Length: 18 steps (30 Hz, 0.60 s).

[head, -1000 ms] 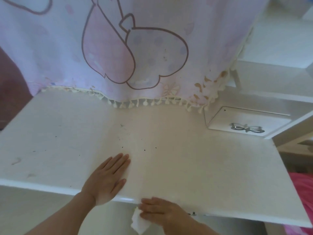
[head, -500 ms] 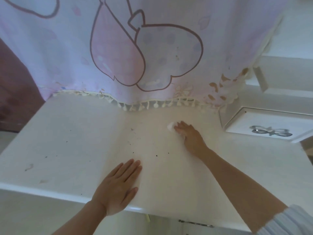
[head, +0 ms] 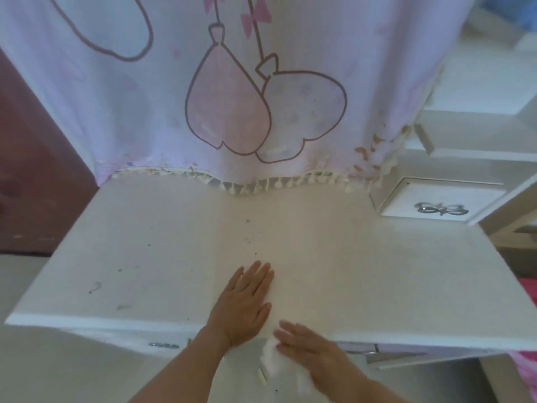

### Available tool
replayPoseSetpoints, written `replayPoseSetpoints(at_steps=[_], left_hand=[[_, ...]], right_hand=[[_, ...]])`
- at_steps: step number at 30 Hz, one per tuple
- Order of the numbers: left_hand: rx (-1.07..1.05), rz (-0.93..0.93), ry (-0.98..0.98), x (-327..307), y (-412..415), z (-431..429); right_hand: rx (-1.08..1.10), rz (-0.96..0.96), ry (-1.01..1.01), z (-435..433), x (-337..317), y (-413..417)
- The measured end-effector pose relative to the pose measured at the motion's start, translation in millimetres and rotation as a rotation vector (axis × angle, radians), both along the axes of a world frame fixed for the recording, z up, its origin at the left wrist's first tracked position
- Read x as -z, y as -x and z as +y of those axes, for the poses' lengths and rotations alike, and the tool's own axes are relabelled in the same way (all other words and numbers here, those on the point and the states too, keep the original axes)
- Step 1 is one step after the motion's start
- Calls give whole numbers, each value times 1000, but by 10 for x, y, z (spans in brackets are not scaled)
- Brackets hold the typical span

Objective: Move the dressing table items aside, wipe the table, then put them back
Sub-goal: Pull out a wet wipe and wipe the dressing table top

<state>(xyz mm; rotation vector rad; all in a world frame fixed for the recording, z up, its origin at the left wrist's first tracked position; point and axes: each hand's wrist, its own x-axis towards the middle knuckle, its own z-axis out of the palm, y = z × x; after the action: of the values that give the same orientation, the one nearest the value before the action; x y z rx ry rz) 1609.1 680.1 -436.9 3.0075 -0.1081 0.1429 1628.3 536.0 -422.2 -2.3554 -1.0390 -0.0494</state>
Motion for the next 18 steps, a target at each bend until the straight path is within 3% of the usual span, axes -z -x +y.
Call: replayPoseSetpoints(at_steps=[1, 3, 5, 7, 9, 13, 18], left_hand=[[-9, -58, -1, -21, 61, 11], [-55, -171, 23, -48, 233, 211], [-123, -228, 9, -125, 384, 583], [-235, -255, -30, -142, 617, 1071], [-417, -235, -61, -117, 866, 1674], [-779, -36, 24, -34, 1132, 2396], [-759, 13, 46, 109, 1170, 2484]], right_hand=[[-102, 13, -115, -151, -12, -72], [130, -4, -220, -502, -121, -425], [364, 86, -191, -374, -191, -869], [573, 153, -40, -314, -53, -1244], [583, 238, 88, -244, 102, -1491], [522, 92, 200, 101, 133, -1462], [263, 114, 187, 477, 127, -1091]])
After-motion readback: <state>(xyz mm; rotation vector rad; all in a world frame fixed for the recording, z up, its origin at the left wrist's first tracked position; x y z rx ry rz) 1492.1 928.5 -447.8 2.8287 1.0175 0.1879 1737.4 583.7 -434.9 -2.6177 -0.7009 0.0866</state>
